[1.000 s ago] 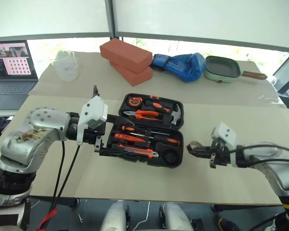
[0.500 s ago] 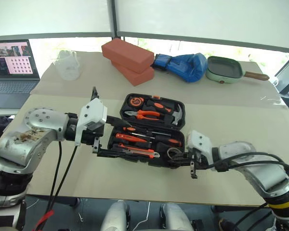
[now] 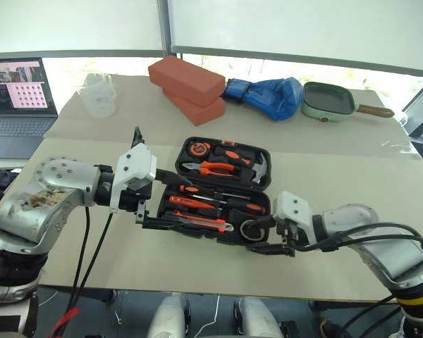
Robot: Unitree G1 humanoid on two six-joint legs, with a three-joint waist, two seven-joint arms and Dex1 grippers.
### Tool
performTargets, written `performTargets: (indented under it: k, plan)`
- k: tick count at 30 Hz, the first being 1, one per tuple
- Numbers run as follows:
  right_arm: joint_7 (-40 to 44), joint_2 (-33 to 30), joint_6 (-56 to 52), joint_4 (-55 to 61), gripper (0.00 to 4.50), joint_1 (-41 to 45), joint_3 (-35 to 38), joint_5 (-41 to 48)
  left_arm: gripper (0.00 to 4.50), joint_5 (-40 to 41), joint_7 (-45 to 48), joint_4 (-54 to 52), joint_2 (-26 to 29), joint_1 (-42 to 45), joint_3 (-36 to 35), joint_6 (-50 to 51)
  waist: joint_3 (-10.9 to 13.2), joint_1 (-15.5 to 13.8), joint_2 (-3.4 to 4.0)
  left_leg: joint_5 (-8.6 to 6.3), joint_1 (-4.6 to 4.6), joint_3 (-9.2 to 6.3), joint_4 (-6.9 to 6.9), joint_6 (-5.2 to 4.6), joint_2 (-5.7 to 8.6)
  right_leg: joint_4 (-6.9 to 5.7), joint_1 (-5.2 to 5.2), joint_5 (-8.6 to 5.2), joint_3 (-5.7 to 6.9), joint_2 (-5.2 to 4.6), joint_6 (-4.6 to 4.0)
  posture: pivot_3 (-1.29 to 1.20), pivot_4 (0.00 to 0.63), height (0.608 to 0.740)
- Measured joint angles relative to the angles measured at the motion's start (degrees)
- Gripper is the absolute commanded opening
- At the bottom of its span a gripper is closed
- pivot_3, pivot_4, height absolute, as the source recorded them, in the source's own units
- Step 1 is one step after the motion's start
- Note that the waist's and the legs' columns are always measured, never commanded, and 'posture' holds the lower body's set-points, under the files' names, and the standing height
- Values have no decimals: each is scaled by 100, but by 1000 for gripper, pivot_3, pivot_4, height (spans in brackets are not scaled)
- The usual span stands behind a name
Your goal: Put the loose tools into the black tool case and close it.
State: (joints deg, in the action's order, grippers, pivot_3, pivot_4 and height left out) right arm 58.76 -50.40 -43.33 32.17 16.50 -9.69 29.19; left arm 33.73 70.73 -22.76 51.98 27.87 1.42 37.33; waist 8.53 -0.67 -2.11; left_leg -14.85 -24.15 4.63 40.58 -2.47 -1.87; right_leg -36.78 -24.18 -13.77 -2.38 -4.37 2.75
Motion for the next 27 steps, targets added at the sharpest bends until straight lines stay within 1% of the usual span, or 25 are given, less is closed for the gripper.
performTargets:
  k: [4, 6, 7, 10, 12, 13, 14, 15, 16, 17, 20, 23, 27]
  plan:
    - [-32, -71, -343, 80, 4028, 70, 659, 616, 4500, -114, -101, 172, -73, 4, 11, -19, 0, -1, 0, 0, 0, 0, 0, 0, -1, 1, 1, 0, 0, 0, 0, 0, 150, 738]
    - [-199, -37, -486, -218, 3489, 186, 924, 747, 4008, -285, -229, 540, -123, -13, -11, -208, 0, -1, 0, 0, 4, 1, 0, 0, 2, 0, 4, 1, 0, -1, -1, 0, 150, 738]
    - [-406, 39, -507, -594, 3313, 312, 1090, 696, 3816, -459, -396, 971, -219, -32, -63, -388, 0, -1, -1, 0, 10, 5, 0, 0, 7, 1, 8, 2, -1, 0, -2, 0, 150, 738]
    - [-870, 60, -440, -1554, 2216, 421, 1272, 283, 2702, -997, -774, 2142, -307, -121, -118, -906, 0, 4, -1, 0, 5, 14, -2, 0, 7, 1, -2, 2, 0, 1, -4, 0, 150, 738]
    - [-949, 62, -262, -2024, 1574, 408, 1224, -9, 1926, -1415, -865, 2738, -310, -134, -22, -1346, 0, 0, -1, 1, 0, 22, -13, 0, 12, 3, -10, 2, -1, -2, -4, 0, 150, 738]
    - [-967, 65, -149, -2195, 1257, 386, 1181, -158, 1606, -1588, -886, 2973, -344, -128, 31, -1535, 0, -5, -1, 1, -4, 23, -20, 1, 13, 6, -14, 2, 0, -4, -3, 0, 150, 738]
    - [-975, 65, -65, -2273, 869, 373, 1128, -242, 1194, -1666, -898, 3089, -378, -116, 66, -1626, 0, -7, -1, 1, -4, 24, -22, 1, 13, 7, -13, 2, 0, -4, -3, 0, 150, 738]
    - [-966, 65, 163, -2424, 545, 311, 982, -453, 840, -1869, -944, 3385, -503, -33, 189, -1863, 0, -15, -1, 1, -5, 27, -23, 1, 15, 8, -12, 2, 3, -5, -3, 0, 150, 738]
    - [-946, 76, 273, -2513, 295, 276, 869, -567, 542, -1995, -967, 3562, -583, 23, 268, -1982, 0, -20, -1, 1, -7, 32, -23, 1, 16, 11, -12, 2, 5, -5, -3, 0, 150, 738]
    - [-912, 121, 418, -2622, 0, 217, 742, -702, 94, -2144, -1003, 3809, -701, 117, 383, -2125, 0, -17, -1, 1, -8, 36, -23, 1, 16, 10, -12, 2, 5, -5, -3, 0, 150, 738]
    - [-868, 361, 645, -2783, 0, 189, 469, -904, 40, -2392, -1067, 4342, -1050, 414, 529, -2367, 0, 0, -1, 1, -8, 34, -22, 2, 14, 7, -13, 3, 4, -2, -2, 0, 150, 738]
    - [-801, 532, 748, -2835, 0, 268, 238, -1044, 40, -2465, -1046, 4492, -1309, 600, 636, -2448, 0, 18, -1, 1, -7, 25, -23, 2, 14, 6, -15, 3, 2, -2, -2, 0, 150, 738]
    - [-764, 695, 920, -2923, 0, 401, 88, -1244, 40, -2503, -1000, 4516, -1413, 622, 647, -2408, 0, 27, -1, 1, -8, 14, -25, 2, 13, 5, -16, 3, 1, -3, -2, 0, 150, 738]
